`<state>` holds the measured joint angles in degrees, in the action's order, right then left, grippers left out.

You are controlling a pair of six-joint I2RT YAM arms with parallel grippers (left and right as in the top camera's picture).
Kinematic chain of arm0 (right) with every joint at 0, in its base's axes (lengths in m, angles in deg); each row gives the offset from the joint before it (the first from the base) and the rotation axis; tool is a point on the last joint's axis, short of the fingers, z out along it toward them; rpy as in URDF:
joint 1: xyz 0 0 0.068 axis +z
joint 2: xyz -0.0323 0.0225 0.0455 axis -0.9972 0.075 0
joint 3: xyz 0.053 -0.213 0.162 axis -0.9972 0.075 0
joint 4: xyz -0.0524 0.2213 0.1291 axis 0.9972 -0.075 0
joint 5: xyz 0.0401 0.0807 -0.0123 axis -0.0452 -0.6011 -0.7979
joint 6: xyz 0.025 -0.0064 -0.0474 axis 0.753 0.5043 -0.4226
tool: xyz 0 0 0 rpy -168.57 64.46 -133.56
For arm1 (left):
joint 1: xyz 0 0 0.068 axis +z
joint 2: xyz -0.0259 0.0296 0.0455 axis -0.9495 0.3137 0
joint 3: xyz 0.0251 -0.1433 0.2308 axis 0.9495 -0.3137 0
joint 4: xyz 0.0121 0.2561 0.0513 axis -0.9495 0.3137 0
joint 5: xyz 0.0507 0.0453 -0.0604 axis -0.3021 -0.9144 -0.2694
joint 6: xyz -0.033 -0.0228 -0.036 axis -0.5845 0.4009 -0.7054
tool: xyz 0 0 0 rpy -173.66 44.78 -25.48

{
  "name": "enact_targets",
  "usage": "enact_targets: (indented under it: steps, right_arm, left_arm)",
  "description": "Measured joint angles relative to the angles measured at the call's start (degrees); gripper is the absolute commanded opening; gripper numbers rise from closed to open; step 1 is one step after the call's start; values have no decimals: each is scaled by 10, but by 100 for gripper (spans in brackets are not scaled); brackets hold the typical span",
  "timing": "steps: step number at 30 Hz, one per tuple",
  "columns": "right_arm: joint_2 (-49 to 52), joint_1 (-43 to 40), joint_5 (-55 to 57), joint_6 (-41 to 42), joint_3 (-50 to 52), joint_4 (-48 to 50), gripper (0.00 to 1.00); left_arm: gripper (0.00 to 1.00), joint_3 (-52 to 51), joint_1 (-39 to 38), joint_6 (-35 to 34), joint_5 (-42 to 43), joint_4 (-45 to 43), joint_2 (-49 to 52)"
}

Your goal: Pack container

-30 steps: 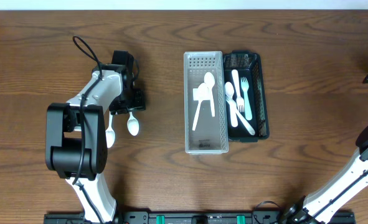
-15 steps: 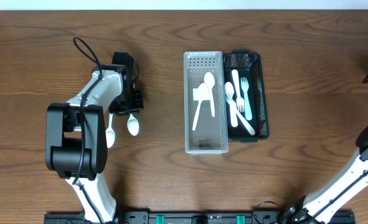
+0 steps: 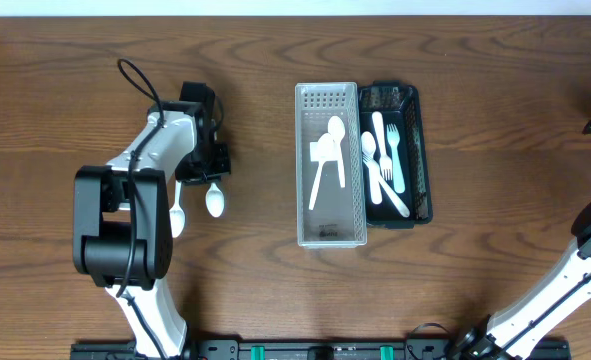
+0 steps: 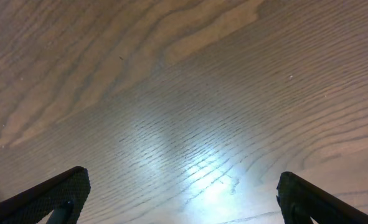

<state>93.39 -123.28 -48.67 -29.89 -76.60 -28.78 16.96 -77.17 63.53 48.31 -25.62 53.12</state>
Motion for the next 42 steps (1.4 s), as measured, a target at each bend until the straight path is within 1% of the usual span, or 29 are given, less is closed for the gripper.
enact_targets:
  steps: [4, 9, 13, 17, 19, 20, 21, 25, 29, 30, 31, 32, 33, 36, 37, 38, 42]
  right_arm:
    - [0, 0, 0, 0, 0, 0, 99]
    - [0, 0, 0, 0, 0, 0, 99]
    - [0, 0, 0, 0, 0, 0, 99]
    - [0, 0, 0, 0, 0, 0, 99]
    - [0, 0, 0, 0, 0, 0, 99]
    - [0, 0, 0, 0, 0, 0, 99]
    - [0, 0, 0, 0, 0, 0, 99]
    - [0, 0, 0, 0, 0, 0, 99]
    - [0, 0, 0, 0, 0, 0, 99]
    - [0, 0, 0, 0, 0, 0, 99]
    - [0, 0, 0, 0, 0, 0, 99]
    - [0, 0, 0, 0, 0, 0, 99]
    - [0, 0, 0, 0, 0, 0, 99]
    - [0, 0, 0, 0, 0, 0, 99]
    - [0, 0, 0, 0, 0, 0, 99]
    - [0, 0, 0, 0, 0, 0, 99]
    - [0, 0, 0, 0, 0, 0, 99]
  left_arm:
    - [7, 33, 0, 0, 17, 11, -39]
    - [7, 83, -11, 0, 52, -3, -141]
    - [6, 93, -50, -2, 75, -6, -215]
    - [7, 93, -116, -16, 92, -7, -244]
    - [15, 93, -154, -26, 96, -8, -244]
    - [28, 93, -172, -30, 97, -11, -243]
    - [30, 93, -187, -33, 98, -16, -242]
    - [30, 93, -238, -45, 98, -35, -237]
    - [30, 93, -248, -63, 96, -32, -216]
    - [32, 93, -248, -67, 94, -32, -208]
    - [39, 93, -248, -70, 94, -32, -201]
    - [50, 93, -247, -71, 92, -32, -193]
    - [57, 93, -247, -76, 92, -32, -184]
    - [79, 92, -245, -72, 88, -32, -171]
    - [82, 92, -243, -71, 80, -32, -170]
    - [84, 92, -241, -68, 72, -30, -170]
    - [88, 93, -202, -60, 10, 4, -174]
